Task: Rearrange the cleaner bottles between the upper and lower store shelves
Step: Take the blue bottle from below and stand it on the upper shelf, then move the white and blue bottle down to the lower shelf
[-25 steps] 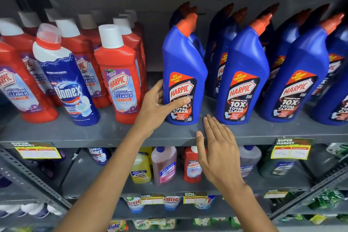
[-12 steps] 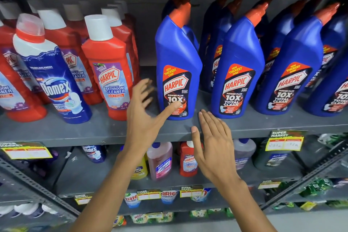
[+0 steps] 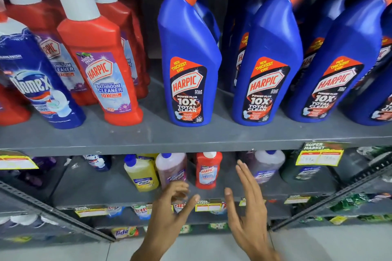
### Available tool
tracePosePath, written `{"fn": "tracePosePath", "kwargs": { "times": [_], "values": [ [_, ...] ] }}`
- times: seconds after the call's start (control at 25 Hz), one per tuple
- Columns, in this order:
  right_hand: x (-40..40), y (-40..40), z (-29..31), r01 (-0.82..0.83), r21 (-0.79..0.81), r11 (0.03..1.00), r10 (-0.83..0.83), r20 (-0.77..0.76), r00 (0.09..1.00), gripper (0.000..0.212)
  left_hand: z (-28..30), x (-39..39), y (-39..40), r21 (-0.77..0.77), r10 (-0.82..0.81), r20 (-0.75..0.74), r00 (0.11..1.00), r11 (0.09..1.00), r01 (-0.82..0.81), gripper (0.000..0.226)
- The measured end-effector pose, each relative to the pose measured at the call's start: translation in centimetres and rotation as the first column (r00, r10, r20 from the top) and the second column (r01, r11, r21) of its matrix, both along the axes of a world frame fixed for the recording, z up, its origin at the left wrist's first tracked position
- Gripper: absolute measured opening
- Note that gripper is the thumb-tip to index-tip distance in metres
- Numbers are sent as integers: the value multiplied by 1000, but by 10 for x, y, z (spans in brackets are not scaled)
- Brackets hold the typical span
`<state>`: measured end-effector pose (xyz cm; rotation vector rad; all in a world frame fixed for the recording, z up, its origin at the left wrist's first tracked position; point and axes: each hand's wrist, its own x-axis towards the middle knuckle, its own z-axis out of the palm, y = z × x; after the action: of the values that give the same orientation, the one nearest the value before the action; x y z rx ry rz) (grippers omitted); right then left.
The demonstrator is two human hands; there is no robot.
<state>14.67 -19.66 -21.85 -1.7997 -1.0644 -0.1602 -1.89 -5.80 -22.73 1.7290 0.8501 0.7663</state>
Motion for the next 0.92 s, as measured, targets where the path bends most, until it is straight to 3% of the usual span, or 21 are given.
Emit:
{"fn": "tracePosePath", "kwargs": {
  "times": [0.16, 0.28, 0.4, 0.48, 0.52, 0.6, 0.76, 0.92],
  "values": [
    [9, -4, 12, -26, -4, 1000, 26, -18, 1000, 59, 9, 24, -6, 28, 77, 45, 996, 997, -78, 26],
    [6, 7, 40, -98, 69, 993, 91, 108, 990, 57, 60, 19, 4, 239, 206, 192, 959, 939, -249, 17],
    [-19, 38, 82, -251, 145, 957, 214, 231, 949, 55, 122, -18, 39, 471, 353, 385, 853, 720, -510, 15],
    [-46, 70, 111, -390, 141, 910, 345, 262, 901, 53, 157, -54, 73, 521, 455, 447, 770, 567, -638, 19],
    [-62, 88, 124, -447, 119, 886, 405, 271, 873, 52, 171, -72, 91, 499, 500, 452, 739, 545, -674, 21],
    [-89, 124, 143, -493, 23, 870, 469, 276, 839, 52, 192, -97, 123, 409, 546, 414, 728, 604, -685, 36],
    [-130, 186, 150, -467, -298, 833, 533, 205, 821, 68, 207, -121, 184, 244, 427, 266, 864, 838, -489, 73],
    [-154, 212, 131, -252, -350, 902, 386, 395, 834, 65, 215, -139, 223, 194, 268, 161, 950, 935, -297, 70]
  ]
}}
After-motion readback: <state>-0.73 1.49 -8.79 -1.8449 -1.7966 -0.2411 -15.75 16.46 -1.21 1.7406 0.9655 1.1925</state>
